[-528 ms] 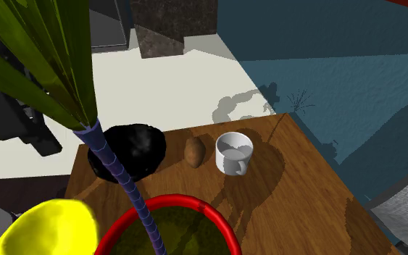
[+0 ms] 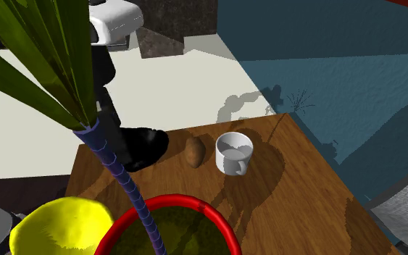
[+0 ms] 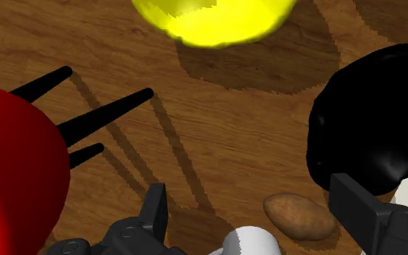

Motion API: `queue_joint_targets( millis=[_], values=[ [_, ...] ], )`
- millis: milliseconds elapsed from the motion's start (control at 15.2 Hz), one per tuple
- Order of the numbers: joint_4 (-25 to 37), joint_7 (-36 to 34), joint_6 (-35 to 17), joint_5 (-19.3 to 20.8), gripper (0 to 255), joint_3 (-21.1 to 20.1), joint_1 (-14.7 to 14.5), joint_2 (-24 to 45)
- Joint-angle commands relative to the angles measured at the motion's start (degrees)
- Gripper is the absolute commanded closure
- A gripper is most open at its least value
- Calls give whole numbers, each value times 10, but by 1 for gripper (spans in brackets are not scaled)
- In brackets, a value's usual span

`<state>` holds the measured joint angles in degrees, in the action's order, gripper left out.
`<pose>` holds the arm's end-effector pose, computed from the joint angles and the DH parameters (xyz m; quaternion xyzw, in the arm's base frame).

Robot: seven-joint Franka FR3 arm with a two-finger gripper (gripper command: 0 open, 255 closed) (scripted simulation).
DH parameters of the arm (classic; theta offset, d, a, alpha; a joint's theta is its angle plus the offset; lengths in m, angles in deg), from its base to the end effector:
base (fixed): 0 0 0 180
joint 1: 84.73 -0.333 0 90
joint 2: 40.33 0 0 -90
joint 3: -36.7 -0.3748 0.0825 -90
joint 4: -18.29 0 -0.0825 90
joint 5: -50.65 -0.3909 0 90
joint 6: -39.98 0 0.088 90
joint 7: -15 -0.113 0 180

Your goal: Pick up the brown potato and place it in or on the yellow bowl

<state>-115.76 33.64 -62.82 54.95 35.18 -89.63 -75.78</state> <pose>0.3431 0.0342 0.6033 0.9735 0.2213 0.0314 0.0483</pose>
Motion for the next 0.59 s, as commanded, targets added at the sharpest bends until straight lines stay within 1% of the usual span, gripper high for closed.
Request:
queue_joint_targets(
  millis=[0, 528],
  values=[
    [-4, 31, -32, -5, 0, 5, -13, 32],
    [23, 158, -132, -32, 0, 18, -59, 183]
  ],
)
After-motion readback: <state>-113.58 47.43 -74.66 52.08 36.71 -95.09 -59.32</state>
